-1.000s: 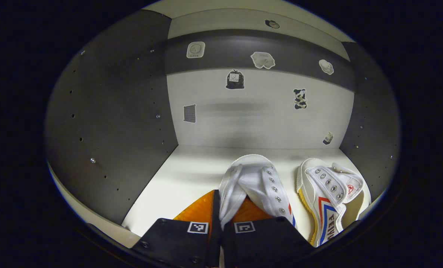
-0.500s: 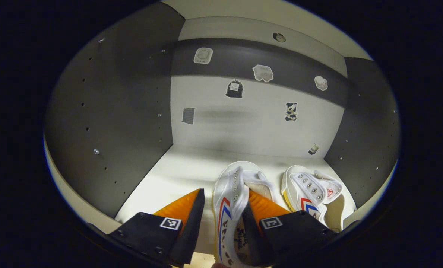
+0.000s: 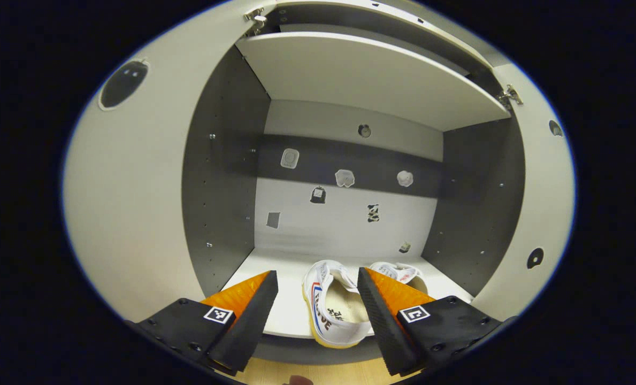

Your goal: Grab one shoe with the right hand and put it into the shoe cabinet, grab the other shoe with the left hand and put it into the shoe cabinet; then close the right door with the right hand and the left door with the left hand.

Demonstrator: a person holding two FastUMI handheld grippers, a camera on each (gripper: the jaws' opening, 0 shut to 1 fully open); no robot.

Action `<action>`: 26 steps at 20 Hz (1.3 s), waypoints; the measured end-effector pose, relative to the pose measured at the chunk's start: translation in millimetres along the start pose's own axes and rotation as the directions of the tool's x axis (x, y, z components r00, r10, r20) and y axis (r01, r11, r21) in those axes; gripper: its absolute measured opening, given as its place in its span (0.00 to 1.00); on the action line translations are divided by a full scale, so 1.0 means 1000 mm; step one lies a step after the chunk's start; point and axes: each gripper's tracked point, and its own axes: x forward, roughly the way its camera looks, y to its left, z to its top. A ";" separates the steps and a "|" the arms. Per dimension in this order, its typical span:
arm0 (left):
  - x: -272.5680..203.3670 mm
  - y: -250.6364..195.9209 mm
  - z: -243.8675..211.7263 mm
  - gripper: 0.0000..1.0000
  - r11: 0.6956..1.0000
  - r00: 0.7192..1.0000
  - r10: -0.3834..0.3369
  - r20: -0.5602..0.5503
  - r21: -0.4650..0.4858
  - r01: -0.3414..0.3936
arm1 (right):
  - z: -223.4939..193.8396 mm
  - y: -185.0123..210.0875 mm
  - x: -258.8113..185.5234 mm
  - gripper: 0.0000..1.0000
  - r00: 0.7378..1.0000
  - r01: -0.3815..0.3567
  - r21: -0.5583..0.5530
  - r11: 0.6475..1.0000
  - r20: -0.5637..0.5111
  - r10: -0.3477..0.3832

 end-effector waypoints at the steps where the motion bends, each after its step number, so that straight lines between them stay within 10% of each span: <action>1: -0.014 -0.003 0.007 0.97 1.000 1.000 -0.014 0.026 -0.003 0.014 | 0.002 0.003 0.001 0.94 1.000 -0.009 0.001 1.000 0.002 0.009; 21: -0.228 0.018 -0.110 0.97 0.998 0.986 0.046 0.158 -0.056 -0.038 | -0.003 0.033 -0.013 0.94 0.995 -0.098 0.010 0.995 0.007 0.098; 26: -0.236 0.025 -0.101 0.96 0.997 0.979 0.073 0.188 -0.012 -0.072 | 0.066 -0.013 -0.012 0.90 0.991 -0.055 -0.002 0.998 0.120 0.055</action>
